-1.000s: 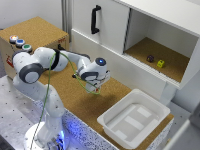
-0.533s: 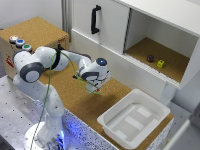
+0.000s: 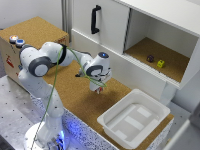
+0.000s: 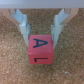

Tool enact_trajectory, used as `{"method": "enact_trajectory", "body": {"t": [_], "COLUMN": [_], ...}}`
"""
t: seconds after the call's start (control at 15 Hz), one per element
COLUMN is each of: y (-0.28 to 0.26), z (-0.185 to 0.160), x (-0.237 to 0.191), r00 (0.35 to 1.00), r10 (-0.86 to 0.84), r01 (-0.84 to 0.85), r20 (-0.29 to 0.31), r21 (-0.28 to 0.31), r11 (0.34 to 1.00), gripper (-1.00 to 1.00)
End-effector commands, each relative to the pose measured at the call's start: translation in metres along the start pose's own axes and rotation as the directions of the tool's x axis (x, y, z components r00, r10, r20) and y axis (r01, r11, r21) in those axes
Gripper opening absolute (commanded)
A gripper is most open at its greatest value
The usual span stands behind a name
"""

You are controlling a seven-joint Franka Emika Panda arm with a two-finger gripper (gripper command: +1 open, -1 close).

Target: Put the pink block on the table

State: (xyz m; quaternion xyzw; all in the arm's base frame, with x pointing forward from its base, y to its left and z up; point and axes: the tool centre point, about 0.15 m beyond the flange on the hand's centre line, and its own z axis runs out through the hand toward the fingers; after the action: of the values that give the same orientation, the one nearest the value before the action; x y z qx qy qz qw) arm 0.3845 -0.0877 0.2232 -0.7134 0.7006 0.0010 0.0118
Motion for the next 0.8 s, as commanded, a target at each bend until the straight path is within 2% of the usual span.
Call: {"method": "enact_trajectory", "body": {"t": [0.0, 0.13, 0.27, 0.33, 0.4, 0.47, 0.53, 0.6, 0.73], "y": [-0.007, 0.004, 0.015, 0.019, 0.024, 0.024, 0.026, 0.027, 0.036], "z": [-0.007, -0.014, -0.028, -0.037, -0.045, -0.046, -0.049, -0.053, -0.062], "x": [0.002, 0.000, -0.003, -0.005, -0.009, -0.013, -0.018, -0.026, -0.047], "r00": [0.999, 1.000, 0.997, 0.992, 0.984, 0.964, 0.936, 0.894, 0.749], "r10": [-0.010, -0.012, -0.059, -0.101, -0.158, -0.264, -0.352, -0.447, -0.659], "r01": [0.007, 0.010, 0.057, 0.100, 0.158, 0.265, 0.351, 0.448, 0.658], "r20": [-0.035, -0.028, -0.049, -0.080, -0.081, -0.030, -0.002, -0.027, -0.063], "r21": [-0.085, -0.066, -0.036, -0.017, -0.004, 0.045, 0.069, 0.039, -0.041], "r11": [0.996, 0.998, 0.998, 0.995, 0.987, 0.963, 0.934, 0.893, 0.752], "gripper": [1.00, 1.00, 1.00, 1.00, 1.00, 1.00, 1.00, 1.00, 1.00]}}
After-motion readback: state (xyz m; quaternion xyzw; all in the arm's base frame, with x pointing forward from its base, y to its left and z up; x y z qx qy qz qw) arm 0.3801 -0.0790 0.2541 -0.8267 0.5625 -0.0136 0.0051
